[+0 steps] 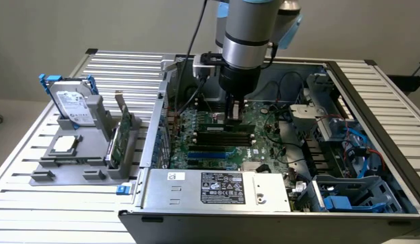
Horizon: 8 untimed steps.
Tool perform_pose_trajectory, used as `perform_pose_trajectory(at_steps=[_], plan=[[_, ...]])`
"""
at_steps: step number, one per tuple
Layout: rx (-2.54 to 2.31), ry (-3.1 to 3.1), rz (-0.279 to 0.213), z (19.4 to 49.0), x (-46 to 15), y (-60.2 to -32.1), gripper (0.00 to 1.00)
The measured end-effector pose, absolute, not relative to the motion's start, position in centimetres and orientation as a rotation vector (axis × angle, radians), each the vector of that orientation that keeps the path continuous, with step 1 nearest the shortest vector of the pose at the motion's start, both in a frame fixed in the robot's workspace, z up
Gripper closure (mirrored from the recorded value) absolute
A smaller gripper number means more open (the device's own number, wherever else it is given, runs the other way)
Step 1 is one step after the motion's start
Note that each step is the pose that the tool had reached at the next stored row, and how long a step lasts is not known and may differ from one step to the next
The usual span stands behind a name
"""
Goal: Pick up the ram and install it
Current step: 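Insert the ram into the slot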
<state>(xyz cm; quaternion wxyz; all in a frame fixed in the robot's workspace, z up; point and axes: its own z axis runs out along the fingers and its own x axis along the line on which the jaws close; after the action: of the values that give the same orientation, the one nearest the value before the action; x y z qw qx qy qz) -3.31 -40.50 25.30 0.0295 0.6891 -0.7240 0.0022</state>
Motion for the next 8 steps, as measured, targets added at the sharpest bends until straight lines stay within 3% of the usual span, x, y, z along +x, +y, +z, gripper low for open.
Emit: perform_pose_trajectory(at_steps=[8], plan=[[2.126, -2.234, 0.008, 23.8, -3.3, -40.8, 0.85]])
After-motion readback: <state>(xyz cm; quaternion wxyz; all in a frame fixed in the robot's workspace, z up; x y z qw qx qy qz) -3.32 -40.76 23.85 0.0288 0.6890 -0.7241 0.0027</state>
